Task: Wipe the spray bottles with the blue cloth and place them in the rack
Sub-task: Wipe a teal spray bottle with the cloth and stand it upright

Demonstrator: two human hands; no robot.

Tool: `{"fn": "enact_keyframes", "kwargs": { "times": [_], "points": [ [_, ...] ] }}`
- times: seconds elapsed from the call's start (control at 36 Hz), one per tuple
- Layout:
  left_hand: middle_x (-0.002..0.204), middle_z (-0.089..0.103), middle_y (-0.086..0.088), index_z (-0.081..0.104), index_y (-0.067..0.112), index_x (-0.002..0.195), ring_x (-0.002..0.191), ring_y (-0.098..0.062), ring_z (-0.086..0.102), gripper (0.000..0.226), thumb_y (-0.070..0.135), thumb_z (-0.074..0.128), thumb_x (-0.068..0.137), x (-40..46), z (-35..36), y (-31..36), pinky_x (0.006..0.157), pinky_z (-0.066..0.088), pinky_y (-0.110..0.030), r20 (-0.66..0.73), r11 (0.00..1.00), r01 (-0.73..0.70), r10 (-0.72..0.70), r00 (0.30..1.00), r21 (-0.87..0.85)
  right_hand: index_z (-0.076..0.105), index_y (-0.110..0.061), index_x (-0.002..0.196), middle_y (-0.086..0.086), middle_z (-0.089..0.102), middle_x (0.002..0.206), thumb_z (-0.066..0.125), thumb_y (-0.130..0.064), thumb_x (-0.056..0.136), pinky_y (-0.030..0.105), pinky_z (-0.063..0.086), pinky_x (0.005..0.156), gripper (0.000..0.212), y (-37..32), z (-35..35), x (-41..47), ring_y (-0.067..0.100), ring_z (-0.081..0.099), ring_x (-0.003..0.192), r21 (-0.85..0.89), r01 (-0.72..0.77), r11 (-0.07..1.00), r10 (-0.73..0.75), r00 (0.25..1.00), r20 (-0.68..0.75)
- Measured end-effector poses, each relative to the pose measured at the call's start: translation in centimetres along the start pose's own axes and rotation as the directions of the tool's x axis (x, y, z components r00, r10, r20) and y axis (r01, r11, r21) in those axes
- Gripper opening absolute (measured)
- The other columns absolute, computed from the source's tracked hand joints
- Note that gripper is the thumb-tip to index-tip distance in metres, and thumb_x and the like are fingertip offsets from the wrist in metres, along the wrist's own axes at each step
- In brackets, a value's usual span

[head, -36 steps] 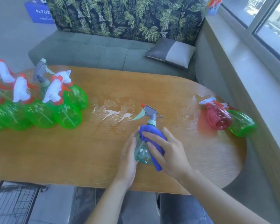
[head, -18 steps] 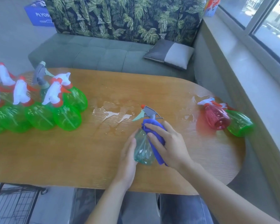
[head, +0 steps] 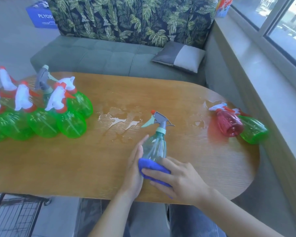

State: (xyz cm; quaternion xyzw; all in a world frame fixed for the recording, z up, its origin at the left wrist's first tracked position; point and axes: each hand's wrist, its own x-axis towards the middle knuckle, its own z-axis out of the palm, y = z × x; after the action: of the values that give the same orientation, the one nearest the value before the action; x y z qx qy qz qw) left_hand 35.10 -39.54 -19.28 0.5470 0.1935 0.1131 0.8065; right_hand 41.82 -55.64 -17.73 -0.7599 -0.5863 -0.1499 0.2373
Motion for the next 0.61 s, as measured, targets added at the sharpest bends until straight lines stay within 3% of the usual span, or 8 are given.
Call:
{"fn": "enact_keyframes", "kwargs": {
  "times": [0.06, 0.08, 0.17, 0.22, 0.31, 0.5, 0.61],
  "points": [
    [0.152, 0.064, -0.006, 0.062, 0.037, 0.148, 0.141, -0.03, 0.06, 0.052, 0.061, 0.05, 0.104, -0.1, 0.0, 0.2, 0.116, 0.047, -0.053, 0.004, 0.999, -0.012, 0.012, 1.0, -0.03, 0.069, -0.032, 0.133, -0.007, 0.047, 0.099, 0.058, -0.04, 0.106, 0.018, 0.042, 0.065, 0.03, 0.0, 0.0, -0.1, 0.01, 0.049, 0.081, 0.119, -0.162, 0.98, 0.173, 0.982, -0.082],
    [0.151, 0.065, -0.006, 0.062, 0.035, 0.149, 0.141, -0.029, 0.061, 0.06, 0.067, 0.059, 0.099, -0.3, 0.1, 0.3, 0.113, 0.05, -0.05, -0.003, 0.999, -0.018, 0.018, 1.0, -0.039, 0.069, -0.034, 0.133, -0.009, 0.047, 0.098, 0.058, -0.042, 0.105, 0.02, 0.046, 0.068, 0.031, 0.0, -0.1, 0.0, 0.009, 0.051, 0.081, 0.217, -0.29, 0.932, 0.321, 0.938, -0.127],
    [0.151, 0.065, -0.006, 0.055, 0.029, 0.154, 0.14, -0.029, 0.061, 0.091, 0.069, 0.086, 0.078, -0.5, 0.2, 0.2, 0.11, 0.054, -0.046, 0.009, 0.999, -0.013, 0.013, 1.0, -0.052, 0.071, -0.037, 0.128, -0.017, 0.053, 0.099, 0.058, -0.04, 0.105, 0.022, 0.05, 0.08, 0.026, -0.2, 0.0, 0.5, 0.012, 0.061, 0.09, 0.501, -0.562, 0.659, 0.703, 0.696, -0.144],
    [0.152, 0.064, -0.006, 0.055, 0.033, 0.153, 0.142, -0.032, 0.06, 0.092, 0.059, 0.094, 0.074, -0.3, 0.1, 0.0, 0.116, 0.048, -0.055, 0.031, 0.997, -0.017, 0.019, 0.999, -0.069, 0.07, -0.038, 0.126, -0.013, 0.058, 0.101, 0.059, -0.038, 0.104, 0.025, 0.051, 0.087, 0.025, -0.5, 0.3, 0.7, 0.016, 0.064, 0.099, 0.582, -0.615, 0.532, 0.79, 0.608, -0.079],
    [0.151, 0.064, -0.006, 0.057, 0.038, 0.151, 0.14, -0.032, 0.061, 0.076, 0.042, 0.087, 0.081, 0.0, -0.2, -0.4, 0.117, 0.047, -0.059, 0.042, 0.996, -0.035, 0.038, 0.998, -0.084, 0.069, -0.039, 0.126, -0.011, 0.059, 0.101, 0.059, -0.036, 0.104, 0.03, 0.052, 0.087, 0.024, -1.1, 1.0, 0.3, 0.017, 0.064, 0.098, 0.6, -0.635, 0.486, 0.801, 0.598, -0.016],
    [0.154, 0.063, 0.001, 0.057, 0.041, 0.152, 0.141, -0.025, 0.061, 0.052, 0.035, 0.062, 0.101, 0.1, 0.0, -0.2, 0.112, 0.049, -0.05, 0.061, 0.996, -0.052, 0.057, 0.997, -0.073, 0.065, -0.036, 0.131, -0.01, 0.063, 0.109, 0.059, -0.037, 0.103, 0.028, 0.05, 0.092, 0.028, -1.5, 1.2, 0.0, 0.015, 0.065, 0.104, 0.605, -0.632, 0.485, 0.803, 0.595, -0.022],
    [0.154, 0.063, 0.002, 0.062, 0.043, 0.148, 0.143, -0.022, 0.059, 0.041, 0.031, 0.053, 0.11, 0.0, 0.0, 0.1, 0.111, 0.048, -0.047, 0.069, 0.997, -0.045, 0.05, 0.996, -0.069, 0.061, -0.038, 0.136, -0.012, 0.057, 0.104, 0.058, -0.039, 0.104, 0.029, 0.051, 0.083, 0.031, -1.5, 1.0, -0.2, 0.015, 0.063, 0.094, 0.523, -0.618, 0.586, 0.729, 0.684, -0.009]
  ]
}}
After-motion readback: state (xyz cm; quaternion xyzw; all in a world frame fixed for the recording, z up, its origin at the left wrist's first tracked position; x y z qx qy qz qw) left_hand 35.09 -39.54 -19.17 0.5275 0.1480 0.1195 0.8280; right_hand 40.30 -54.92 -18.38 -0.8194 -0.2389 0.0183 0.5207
